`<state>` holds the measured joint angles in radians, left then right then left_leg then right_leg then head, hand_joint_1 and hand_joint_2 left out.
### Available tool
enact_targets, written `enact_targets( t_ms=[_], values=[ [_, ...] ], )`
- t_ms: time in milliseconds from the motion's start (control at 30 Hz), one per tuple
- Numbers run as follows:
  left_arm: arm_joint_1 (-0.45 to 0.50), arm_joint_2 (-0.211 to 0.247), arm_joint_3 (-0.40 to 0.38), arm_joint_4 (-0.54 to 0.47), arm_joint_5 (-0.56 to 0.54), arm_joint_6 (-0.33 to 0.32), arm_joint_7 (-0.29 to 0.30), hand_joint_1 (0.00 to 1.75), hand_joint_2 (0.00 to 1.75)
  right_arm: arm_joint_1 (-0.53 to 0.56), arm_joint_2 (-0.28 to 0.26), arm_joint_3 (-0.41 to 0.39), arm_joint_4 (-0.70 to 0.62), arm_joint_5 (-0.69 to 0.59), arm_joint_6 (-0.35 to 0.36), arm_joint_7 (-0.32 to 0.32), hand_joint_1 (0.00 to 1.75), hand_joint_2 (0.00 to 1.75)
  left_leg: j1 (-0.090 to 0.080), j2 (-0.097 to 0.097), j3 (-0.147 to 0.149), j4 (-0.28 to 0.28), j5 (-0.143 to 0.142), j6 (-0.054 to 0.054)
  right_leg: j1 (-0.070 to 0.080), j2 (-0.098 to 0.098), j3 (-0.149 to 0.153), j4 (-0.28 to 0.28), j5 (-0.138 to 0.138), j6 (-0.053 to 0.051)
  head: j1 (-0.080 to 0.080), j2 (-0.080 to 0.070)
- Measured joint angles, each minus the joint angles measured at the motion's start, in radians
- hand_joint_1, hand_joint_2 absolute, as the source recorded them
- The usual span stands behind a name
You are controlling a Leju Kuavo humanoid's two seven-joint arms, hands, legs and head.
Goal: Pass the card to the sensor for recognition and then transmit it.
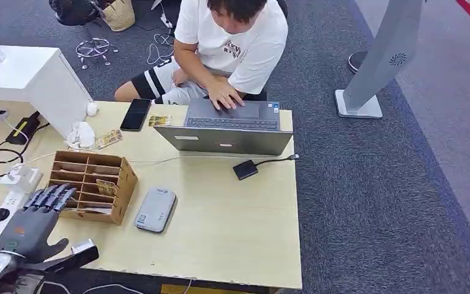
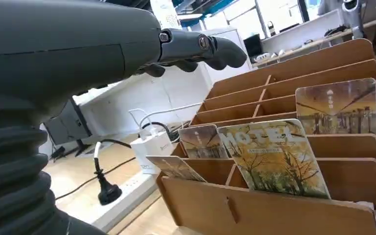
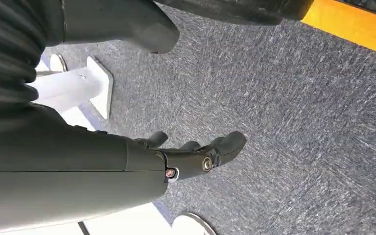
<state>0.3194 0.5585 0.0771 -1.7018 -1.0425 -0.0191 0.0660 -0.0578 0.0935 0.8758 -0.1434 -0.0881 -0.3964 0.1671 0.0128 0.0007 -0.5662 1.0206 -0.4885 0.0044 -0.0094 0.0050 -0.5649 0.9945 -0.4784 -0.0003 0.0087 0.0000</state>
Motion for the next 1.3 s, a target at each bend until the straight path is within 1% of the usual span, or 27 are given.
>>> enact_targets(
  t_ms=[233,567,767,933,1133,1167,1300],
  values=[
    [-0.062,-0.021,-0.023,0.048,-0.029,0.007,-0.007,0.00,1.75,-0.002,0.000,0.008,0.000,0.002,0.003,0.000,0.00,1.75,0.000,0.000,0.000,0.000,0.000,0.000,0.000,0.000,0.000,0.000,0.000,0.000,0.000,0.000],
    [-0.101,-0.031,-0.058,0.061,-0.036,0.003,-0.008,0.00,1.75,-0.004,0.000,0.017,0.000,0.002,0.005,0.000,0.00,1.75,0.000,0.000,0.000,0.000,0.000,0.000,0.000,0.000,0.000,0.000,0.000,0.000,0.000,0.000],
    [-0.135,-0.040,-0.100,0.079,-0.052,0.006,-0.014,0.00,1.75,-0.006,0.000,0.019,0.000,0.002,0.009,0.000,0.00,1.75,0.000,0.000,0.000,0.000,0.000,0.000,0.000,0.001,0.000,0.000,0.000,0.000,0.000,0.000],
    [-0.150,-0.048,-0.122,0.093,-0.053,0.006,-0.014,0.00,1.75,-0.006,0.000,0.019,0.000,0.002,0.009,0.000,0.00,1.75,0.000,0.000,0.000,0.000,0.000,0.000,0.000,0.001,0.000,0.000,0.000,0.000,0.000,0.000],
    [-0.155,-0.049,-0.128,0.101,-0.052,0.006,-0.014,0.00,1.75,-0.006,0.000,0.020,0.000,0.002,0.009,0.000,0.00,1.75,0.000,0.000,0.000,0.000,0.000,0.000,0.000,0.001,0.000,0.000,0.000,0.000,0.000,0.000],
    [-0.155,-0.049,-0.129,0.103,-0.052,0.006,-0.014,1.75,1.75,-0.006,0.000,0.020,0.000,0.002,0.009,0.000,0.00,1.75,0.000,0.000,0.000,0.000,0.000,0.000,0.000,0.001,0.000,0.000,0.000,0.000,0.000,0.000],
    [-0.156,-0.049,-0.133,0.108,-0.048,0.005,-0.014,1.75,1.75,-0.006,0.000,0.020,0.000,0.000,0.009,0.000,0.00,1.75,0.000,0.000,0.000,0.000,0.000,0.000,0.000,0.001,0.000,0.000,0.000,0.000,0.000,0.000]
  ],
)
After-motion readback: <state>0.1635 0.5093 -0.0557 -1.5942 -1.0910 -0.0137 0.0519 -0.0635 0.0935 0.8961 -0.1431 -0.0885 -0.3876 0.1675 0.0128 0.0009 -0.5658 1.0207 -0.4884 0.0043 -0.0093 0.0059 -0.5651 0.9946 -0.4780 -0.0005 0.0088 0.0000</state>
